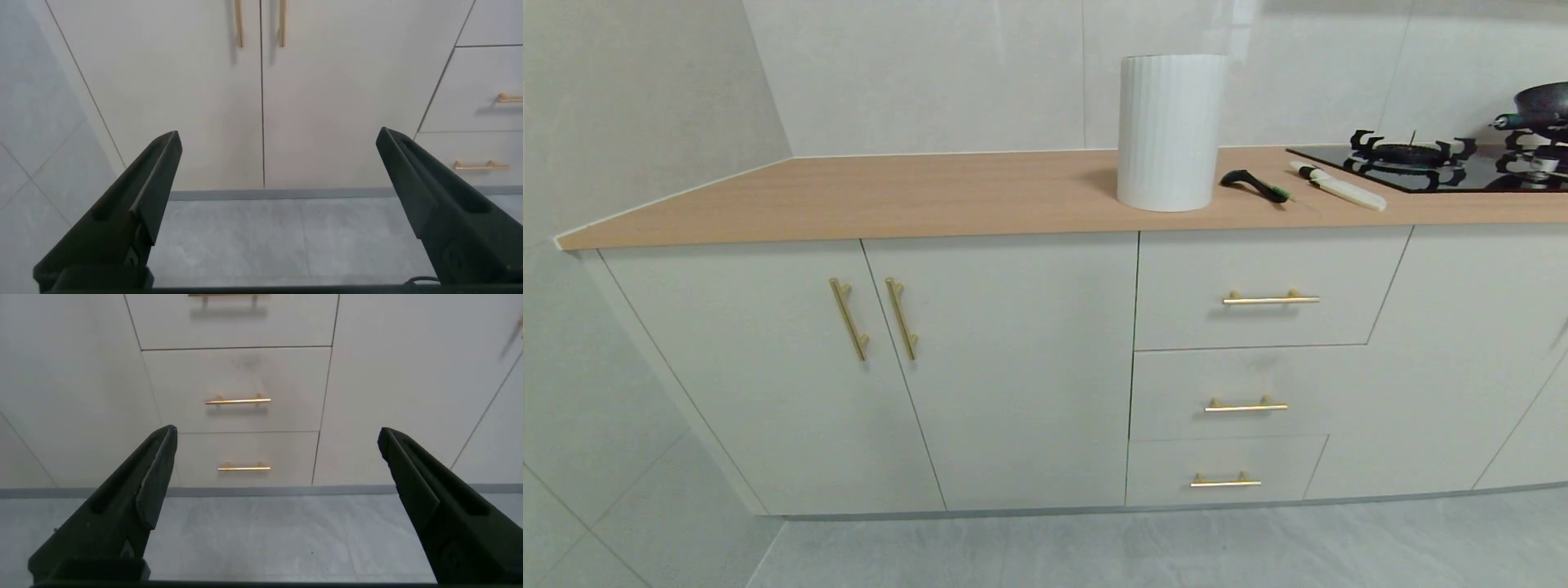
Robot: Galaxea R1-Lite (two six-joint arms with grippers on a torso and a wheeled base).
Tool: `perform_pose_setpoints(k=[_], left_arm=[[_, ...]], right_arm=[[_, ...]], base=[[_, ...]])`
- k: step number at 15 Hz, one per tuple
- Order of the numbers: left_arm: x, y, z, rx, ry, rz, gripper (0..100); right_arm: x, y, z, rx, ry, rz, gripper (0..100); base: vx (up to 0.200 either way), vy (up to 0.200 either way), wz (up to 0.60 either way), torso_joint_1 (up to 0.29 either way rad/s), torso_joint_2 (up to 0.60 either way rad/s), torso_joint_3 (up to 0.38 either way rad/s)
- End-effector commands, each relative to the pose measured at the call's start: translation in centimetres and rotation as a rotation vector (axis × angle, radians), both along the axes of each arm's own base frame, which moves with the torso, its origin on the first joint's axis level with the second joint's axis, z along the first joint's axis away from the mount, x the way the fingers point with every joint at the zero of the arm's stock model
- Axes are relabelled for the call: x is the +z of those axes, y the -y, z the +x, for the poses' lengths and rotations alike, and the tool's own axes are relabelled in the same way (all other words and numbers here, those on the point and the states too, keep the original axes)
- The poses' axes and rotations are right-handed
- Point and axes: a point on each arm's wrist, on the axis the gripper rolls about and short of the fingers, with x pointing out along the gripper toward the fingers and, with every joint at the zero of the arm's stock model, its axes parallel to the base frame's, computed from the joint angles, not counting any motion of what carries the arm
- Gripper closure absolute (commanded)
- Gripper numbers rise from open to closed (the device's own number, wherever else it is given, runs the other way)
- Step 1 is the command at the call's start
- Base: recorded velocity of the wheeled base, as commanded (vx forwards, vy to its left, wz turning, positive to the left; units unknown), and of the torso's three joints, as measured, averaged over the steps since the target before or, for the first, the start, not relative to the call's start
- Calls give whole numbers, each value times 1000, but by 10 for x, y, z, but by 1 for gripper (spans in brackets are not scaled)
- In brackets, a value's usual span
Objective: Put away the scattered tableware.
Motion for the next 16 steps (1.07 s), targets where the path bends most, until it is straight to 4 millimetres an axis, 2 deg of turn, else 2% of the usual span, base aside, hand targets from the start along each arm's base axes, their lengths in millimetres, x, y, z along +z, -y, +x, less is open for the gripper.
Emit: perform_pose_setpoints(k=[1,3,4,12,13,14,15,16], left_arm=[[0,0,0,1,-3,1,0],[0,0,0,1,-1,1,0],[0,0,0,1,-1,3,0],[0,0,0,1,-1,0,0],[0,0,0,1,-1,0,0],[0,0,0,1,-1,0,0],[0,0,0,1,-1,0,0],[0,0,0,1,-1,0,0]], right_arm=[[0,0,0,0,-1,0,0],[0,0,0,0,-1,0,0],[0,0,0,0,-1,0,0],[0,0,0,-3,1,-41,0],[10,0,-2,12,33,-43,0],[47,0,-5,34,77,-9,0],[62,0,-3,46,72,23,0],[92,0,19,82,-37,47,0]], base=[[0,0,0,0,0,0],[0,0,0,0,0,0],[200,0,0,2,-7,7],[0,0,0,0,0,0],[0,0,0,0,0,0],[0,0,0,0,0,0],[0,0,0,0,0,0],[0,0,0,0,0,0]])
